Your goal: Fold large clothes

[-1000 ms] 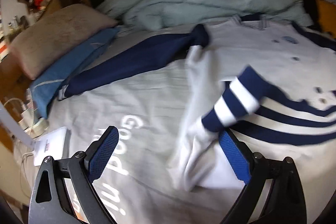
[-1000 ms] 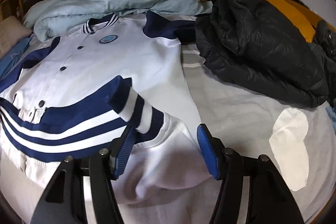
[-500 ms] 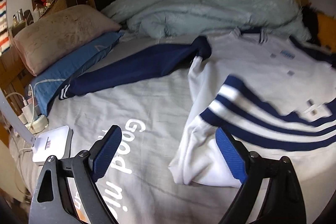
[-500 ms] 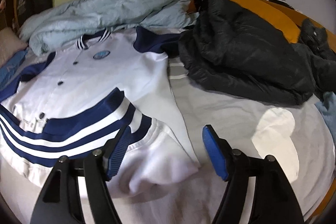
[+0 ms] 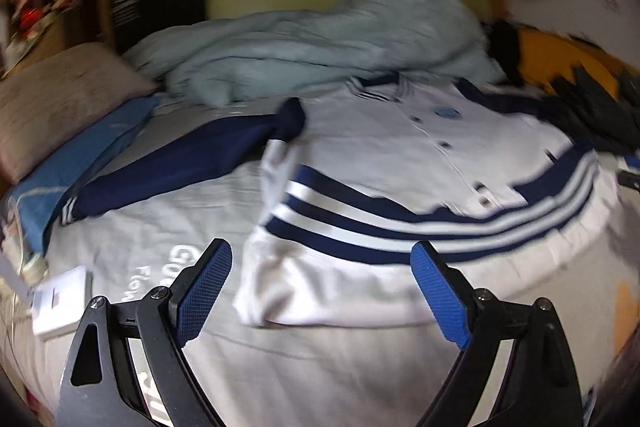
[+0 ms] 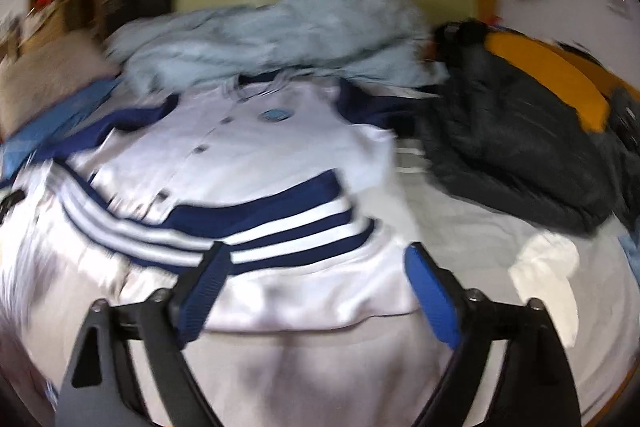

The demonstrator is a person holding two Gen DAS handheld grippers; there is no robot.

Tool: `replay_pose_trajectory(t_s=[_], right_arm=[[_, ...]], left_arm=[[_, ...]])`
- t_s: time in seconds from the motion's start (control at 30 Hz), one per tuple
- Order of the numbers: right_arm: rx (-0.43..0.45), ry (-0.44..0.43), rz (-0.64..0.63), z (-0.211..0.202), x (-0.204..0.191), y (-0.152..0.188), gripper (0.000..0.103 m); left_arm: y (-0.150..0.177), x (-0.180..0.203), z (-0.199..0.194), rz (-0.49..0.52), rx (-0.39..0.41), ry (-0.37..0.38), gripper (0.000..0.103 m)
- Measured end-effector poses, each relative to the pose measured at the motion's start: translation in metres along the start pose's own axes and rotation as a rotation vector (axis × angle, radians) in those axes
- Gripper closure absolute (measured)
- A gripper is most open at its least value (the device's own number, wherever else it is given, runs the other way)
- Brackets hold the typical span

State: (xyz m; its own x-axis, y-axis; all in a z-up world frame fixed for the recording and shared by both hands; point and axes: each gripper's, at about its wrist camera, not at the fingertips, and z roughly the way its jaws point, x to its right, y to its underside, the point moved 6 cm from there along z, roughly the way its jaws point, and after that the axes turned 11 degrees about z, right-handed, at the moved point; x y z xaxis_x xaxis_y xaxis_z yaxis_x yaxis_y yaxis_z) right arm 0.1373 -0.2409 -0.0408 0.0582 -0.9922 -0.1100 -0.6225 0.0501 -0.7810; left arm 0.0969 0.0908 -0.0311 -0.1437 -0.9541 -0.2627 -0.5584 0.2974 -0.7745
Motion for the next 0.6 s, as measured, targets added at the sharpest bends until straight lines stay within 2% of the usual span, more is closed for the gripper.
replay_pose_trajectory(t_s=[0.13,0.3,0.43,0.5,0.6], right_arm=[[-0.015,0.084,-0.175,0.014,-0.024,0.017,0.010],[-0.051,0.005,-0.320,0.019,-0.058,0.037,0.010],[-0.049,-0.050,-0.435,0.019,-0.084,0.053,0.007],[-0.057,-0.076,-0.440,0.021,-0.093,0.059,0.003],[-0.088,-0.047,-0.480,0.032,-0.098,0.070,0.003]], left_arm=[[0.001,0.024,0.006,0.100,-0.013,-0.017,0.006],[0.006,0.053,0.014,0.171,-0.048,0.078,0.005],[0.018,0.082,0.021,0.212,-0.116,0.163,0.005],[0.023,0.094,0.024,0.269,-0.131,0.140,0.005],[0.030,0.101,0.032,0.338,-0.153,0.073,0.005]])
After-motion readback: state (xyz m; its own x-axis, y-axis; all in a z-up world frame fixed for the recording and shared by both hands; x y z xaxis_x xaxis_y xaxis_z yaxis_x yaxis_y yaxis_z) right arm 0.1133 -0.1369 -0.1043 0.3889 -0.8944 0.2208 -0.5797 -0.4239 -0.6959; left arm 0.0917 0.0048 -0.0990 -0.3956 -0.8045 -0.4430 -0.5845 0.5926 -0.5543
